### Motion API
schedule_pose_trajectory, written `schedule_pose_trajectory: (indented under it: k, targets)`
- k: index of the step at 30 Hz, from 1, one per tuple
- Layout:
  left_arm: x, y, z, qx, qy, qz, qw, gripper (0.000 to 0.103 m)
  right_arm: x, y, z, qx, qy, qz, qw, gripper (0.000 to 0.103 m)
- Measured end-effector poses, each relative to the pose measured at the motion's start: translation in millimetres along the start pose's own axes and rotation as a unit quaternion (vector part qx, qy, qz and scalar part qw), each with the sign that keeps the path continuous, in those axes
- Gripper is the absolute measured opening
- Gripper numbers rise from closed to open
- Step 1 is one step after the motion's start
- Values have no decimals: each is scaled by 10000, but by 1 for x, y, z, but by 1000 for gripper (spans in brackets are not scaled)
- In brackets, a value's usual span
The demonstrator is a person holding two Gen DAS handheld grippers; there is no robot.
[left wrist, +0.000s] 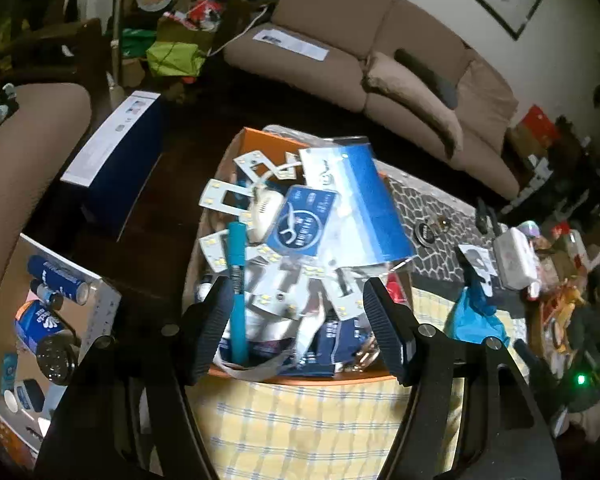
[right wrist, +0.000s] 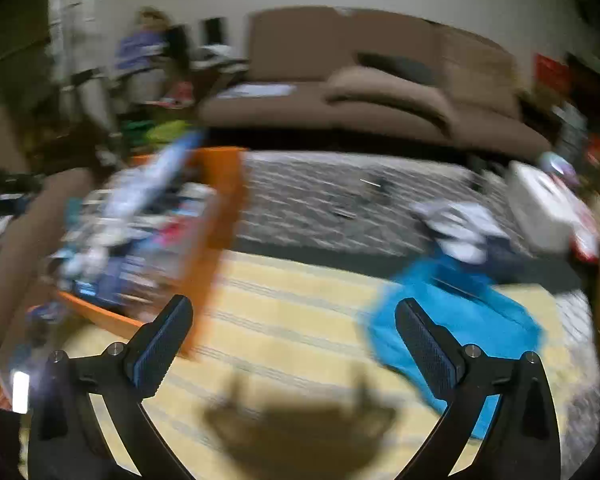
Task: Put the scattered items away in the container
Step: 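Lower the ship wheel into the orange box and open the right tool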
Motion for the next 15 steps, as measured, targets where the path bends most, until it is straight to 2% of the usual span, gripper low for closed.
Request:
schedule_pose_trajectory:
  k: [4,6,9,11,15]
  targets:
    - [17,-5,6,-79,-133,66,9999,64,85,7,20,-142,-753,544,9956,102]
    - [26,-6,8,-68,-233,77,9997,64,124,7,31,-226,-1206,812,9891,102]
    - [38,-11,11,-104,-394,35,9992,64,177,-3,43,-491,-2164,851,9714,102]
    - [44,-14,13,-151,-429,33,9990,64,190,-14,39,-609,-2321,852,9670,102]
    - [56,-20,16,-201,-513,78,9984,64,174,-54,19,-936,-2048,603,9724,102]
Point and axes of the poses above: each gripper's, at about its wrist camera, not at the fingertips, and y roughly against the way its jaws point, x to its right, z to its underside, the point moved 6 cm from there along -y, roughly the way its jaws point, and after that the axes turned 2 degrees about -z, right-handed, at the moved point
